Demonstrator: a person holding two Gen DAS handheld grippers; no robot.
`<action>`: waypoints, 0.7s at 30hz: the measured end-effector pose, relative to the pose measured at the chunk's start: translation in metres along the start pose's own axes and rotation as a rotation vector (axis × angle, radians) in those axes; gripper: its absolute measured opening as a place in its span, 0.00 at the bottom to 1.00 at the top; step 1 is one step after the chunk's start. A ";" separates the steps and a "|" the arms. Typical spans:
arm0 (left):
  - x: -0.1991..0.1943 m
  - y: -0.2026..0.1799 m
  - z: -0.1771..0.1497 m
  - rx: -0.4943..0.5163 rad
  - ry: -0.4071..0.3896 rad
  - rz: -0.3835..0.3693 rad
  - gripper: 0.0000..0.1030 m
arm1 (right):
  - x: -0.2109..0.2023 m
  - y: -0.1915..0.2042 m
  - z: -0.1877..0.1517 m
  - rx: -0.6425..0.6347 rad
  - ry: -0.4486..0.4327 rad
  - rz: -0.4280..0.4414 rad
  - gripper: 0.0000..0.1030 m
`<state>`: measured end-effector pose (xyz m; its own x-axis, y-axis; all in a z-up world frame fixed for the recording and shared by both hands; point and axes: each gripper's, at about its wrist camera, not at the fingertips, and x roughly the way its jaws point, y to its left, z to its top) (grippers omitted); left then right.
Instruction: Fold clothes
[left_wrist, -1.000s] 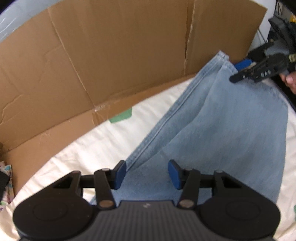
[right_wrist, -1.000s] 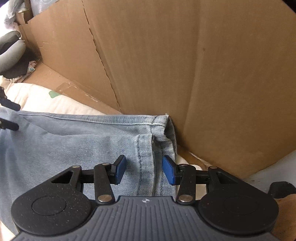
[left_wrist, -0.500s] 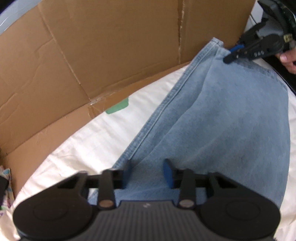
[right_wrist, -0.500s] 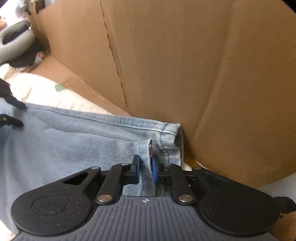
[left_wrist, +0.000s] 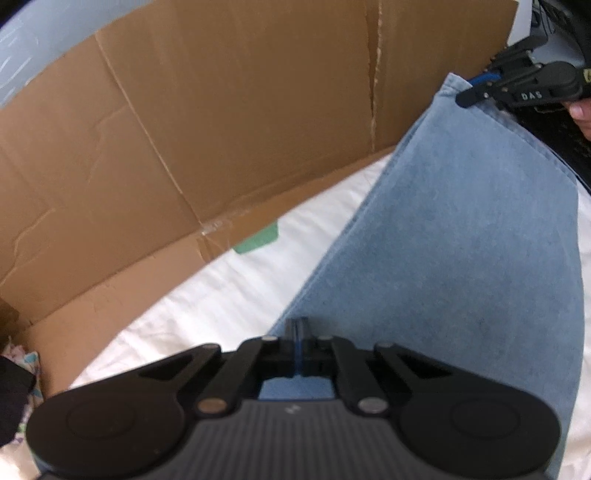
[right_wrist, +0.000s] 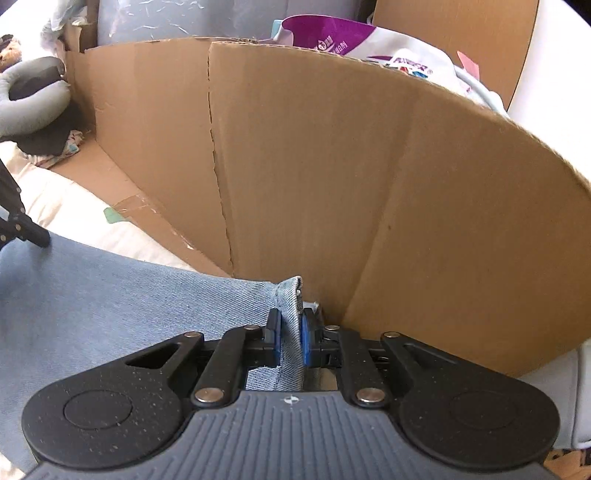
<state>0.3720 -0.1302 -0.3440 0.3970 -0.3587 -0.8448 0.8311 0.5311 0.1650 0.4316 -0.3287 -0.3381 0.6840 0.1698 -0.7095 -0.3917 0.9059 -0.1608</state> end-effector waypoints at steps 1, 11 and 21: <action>0.000 0.001 0.001 -0.007 -0.005 0.004 0.00 | 0.001 0.000 0.001 -0.005 0.001 -0.006 0.08; 0.010 0.008 0.013 -0.119 -0.033 0.026 0.00 | 0.023 -0.002 0.006 -0.031 0.052 -0.055 0.09; 0.000 -0.029 0.011 -0.105 -0.084 -0.022 0.13 | 0.018 -0.009 -0.001 0.004 0.055 -0.053 0.32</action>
